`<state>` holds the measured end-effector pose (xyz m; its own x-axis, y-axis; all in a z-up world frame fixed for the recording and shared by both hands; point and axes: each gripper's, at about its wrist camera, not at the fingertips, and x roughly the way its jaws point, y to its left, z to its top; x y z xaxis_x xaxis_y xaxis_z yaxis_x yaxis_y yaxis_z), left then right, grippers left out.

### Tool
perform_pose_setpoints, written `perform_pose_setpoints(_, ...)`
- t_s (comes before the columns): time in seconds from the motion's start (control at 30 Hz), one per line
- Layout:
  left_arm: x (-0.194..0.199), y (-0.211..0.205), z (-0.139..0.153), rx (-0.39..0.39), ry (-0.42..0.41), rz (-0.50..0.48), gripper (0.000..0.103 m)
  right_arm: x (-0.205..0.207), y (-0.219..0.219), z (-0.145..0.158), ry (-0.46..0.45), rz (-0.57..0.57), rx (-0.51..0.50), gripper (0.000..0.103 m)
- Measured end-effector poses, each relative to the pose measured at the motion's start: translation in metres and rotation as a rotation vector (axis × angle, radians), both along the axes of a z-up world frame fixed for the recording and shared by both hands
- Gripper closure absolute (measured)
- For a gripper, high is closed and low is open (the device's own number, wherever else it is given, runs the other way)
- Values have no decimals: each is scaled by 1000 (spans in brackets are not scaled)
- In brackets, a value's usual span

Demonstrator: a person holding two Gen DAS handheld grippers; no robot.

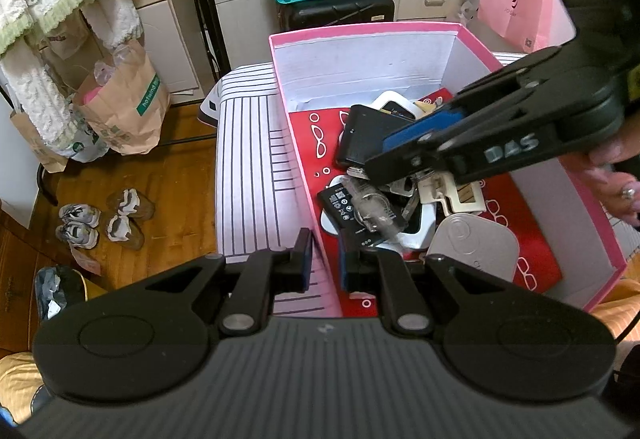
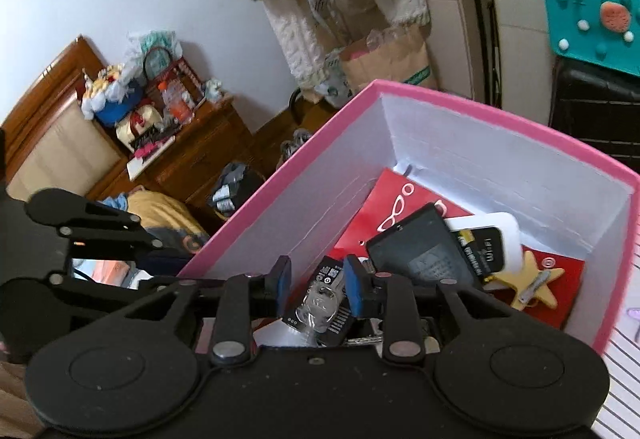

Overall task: Organize rigid objects
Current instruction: 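Carry the silver keys into the pink box and open the right tool, then move the right tool to the purple starfish on the table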

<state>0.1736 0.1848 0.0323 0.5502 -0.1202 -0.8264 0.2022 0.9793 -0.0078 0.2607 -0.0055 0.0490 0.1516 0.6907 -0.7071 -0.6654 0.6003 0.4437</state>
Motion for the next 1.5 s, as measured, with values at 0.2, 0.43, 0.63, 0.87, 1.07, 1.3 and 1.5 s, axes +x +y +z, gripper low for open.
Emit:
perform_pose_setpoints(0.2, -1, 2, 0, -9, -2, 0, 91, -6, -59, 35, -83, -112, 95, 61)
perform_pose_setpoints(0.43, 0, 1, 0, -16, -1, 11, 91, -8, -141, 45, -182, -326, 65, 57)
perform_pose_setpoints(0.63, 0, 0, 0, -18, 2, 34, 91, 3, -189, 9, -272, -501, -74, 54)
perform_pose_setpoints(0.87, 1, -4, 0, -1, 7, 54, 91, 23, -196, -52, -271, -501, -175, 51)
perform_pose_setpoints(1.07, 2, -7, 2, 13, 16, 58, 90, 29, -183, -73, -307, -459, -201, 41)
perform_pose_setpoints(1.3, 1, -10, 2, 26, 18, 66, 90, 41, -167, -91, -335, -431, -252, 37)
perform_pose_setpoints(1.5, 1, -10, 2, 22, 17, 66, 90, 49, -166, -95, -353, -449, -226, 28)
